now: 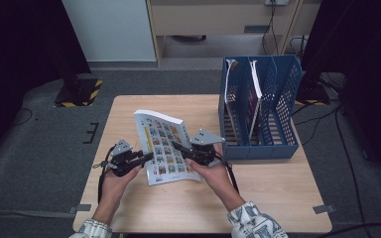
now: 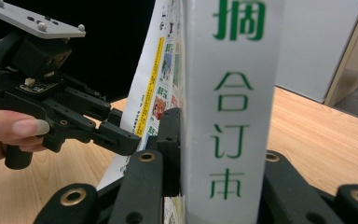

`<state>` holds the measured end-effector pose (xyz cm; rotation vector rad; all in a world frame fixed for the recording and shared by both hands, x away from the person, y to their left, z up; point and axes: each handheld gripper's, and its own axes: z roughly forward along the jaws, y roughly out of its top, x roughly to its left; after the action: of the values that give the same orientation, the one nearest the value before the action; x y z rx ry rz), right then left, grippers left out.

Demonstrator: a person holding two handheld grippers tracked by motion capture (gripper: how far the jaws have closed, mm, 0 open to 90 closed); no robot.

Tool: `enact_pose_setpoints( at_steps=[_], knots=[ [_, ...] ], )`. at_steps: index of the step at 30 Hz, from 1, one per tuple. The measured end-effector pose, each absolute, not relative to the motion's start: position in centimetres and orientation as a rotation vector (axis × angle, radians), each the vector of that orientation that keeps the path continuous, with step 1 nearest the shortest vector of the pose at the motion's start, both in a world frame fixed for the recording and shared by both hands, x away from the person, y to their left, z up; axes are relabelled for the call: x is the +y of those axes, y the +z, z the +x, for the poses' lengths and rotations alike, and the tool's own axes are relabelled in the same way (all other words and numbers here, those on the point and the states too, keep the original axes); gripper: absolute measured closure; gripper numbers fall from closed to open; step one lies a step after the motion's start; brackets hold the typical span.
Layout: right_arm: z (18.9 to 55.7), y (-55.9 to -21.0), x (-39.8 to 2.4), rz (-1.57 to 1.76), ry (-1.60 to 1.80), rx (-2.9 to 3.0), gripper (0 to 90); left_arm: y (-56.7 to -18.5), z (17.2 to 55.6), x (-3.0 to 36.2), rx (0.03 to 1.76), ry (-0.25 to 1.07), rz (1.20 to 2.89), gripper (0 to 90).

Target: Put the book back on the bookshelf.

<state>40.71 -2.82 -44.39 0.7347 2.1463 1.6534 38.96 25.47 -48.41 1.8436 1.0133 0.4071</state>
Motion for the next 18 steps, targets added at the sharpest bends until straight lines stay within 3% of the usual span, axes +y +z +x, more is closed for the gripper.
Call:
enact_pose_setpoints(
  at_steps=[18],
  knots=[
    [40.8,-44.47,-3.0,0.709,1.675,2.136,73.1,-47.6,38.49,25.25,0.988,0.51,1.867,68.3]
  ],
)
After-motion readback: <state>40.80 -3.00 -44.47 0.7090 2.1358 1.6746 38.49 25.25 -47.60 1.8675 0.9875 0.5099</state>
